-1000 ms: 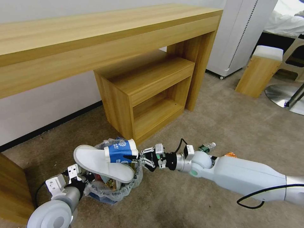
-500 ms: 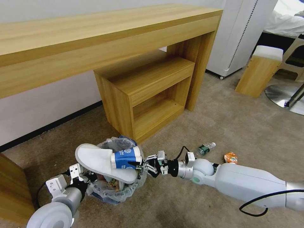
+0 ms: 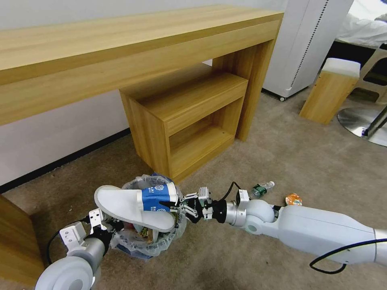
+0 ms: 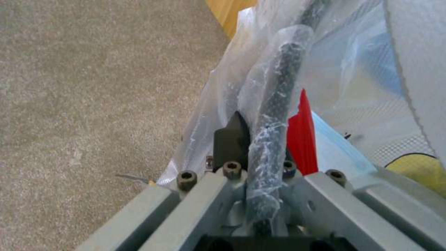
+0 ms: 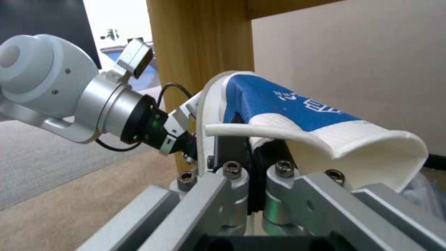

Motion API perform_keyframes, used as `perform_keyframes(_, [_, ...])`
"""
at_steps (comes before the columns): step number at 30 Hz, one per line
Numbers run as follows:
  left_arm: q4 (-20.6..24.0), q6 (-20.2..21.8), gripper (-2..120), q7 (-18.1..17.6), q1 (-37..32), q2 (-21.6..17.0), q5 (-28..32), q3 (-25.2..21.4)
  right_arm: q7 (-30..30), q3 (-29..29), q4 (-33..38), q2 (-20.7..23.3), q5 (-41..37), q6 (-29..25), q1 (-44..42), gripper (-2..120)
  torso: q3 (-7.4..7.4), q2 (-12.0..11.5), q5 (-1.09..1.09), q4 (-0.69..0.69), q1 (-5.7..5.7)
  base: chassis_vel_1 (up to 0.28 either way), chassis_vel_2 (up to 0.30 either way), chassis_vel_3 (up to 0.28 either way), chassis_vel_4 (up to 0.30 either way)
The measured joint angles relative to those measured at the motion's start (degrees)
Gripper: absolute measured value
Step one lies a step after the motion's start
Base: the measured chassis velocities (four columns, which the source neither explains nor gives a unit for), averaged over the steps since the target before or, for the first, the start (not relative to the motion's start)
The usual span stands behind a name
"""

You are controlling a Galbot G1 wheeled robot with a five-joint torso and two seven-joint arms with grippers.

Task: Pick up the trash bin and place the garbage on the floor into it.

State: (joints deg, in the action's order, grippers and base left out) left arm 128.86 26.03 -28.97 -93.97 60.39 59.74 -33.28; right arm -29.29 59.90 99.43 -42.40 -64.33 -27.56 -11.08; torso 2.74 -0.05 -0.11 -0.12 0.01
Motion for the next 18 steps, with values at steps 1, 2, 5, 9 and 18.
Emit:
perform_keyframes(1, [0.0,0.0,0,0.0,0.0,0.1,0.0,0.1,0.2,0.1,0.5,0.5,0.0,0.3,0.1,0,0.0,0.0,0.0,0.0,0.0,0.0,0.0,0.0,0.0])
perform_keyframes(2, [0.0,0.0,0,0.0,0.1,0.1,0.0,0.2,0.2,0.3,0.6,0.6,0.0,0.3,0.2,0,0.0,0.0,-0.01,-0.01,0.0,0.0,0.0,0.0,0.0])
perform_keyframes(5, [0.0,0.0,0,0.0,0.2,0.1,0.0,0.3,0.7,1.0,1.1,1.0,0.2,0.5,0.7,0,0.0,0.0,0.01,0.0,0.0,0.0,0.0,0.0,0.0])
perform_keyframes(9, [-0.3,0.0,0,0.1,0.4,0.0,0.0,0.3,2.5,2.2,2.1,1.7,0.6,1.5,2.3,0,0.0,0.0,0.0,0.0,0.0,0.0,0.0,0.0,0.0])
perform_keyframes(18, [-0.9,0.0,0,0.3,1.6,0.4,-0.5,1.5,8.3,3.2,4.9,2.3,1.8,6.1,5.2,0,0.0,0.0,0.0,0.0,0.0,0.0,0.0,0.0,0.0])
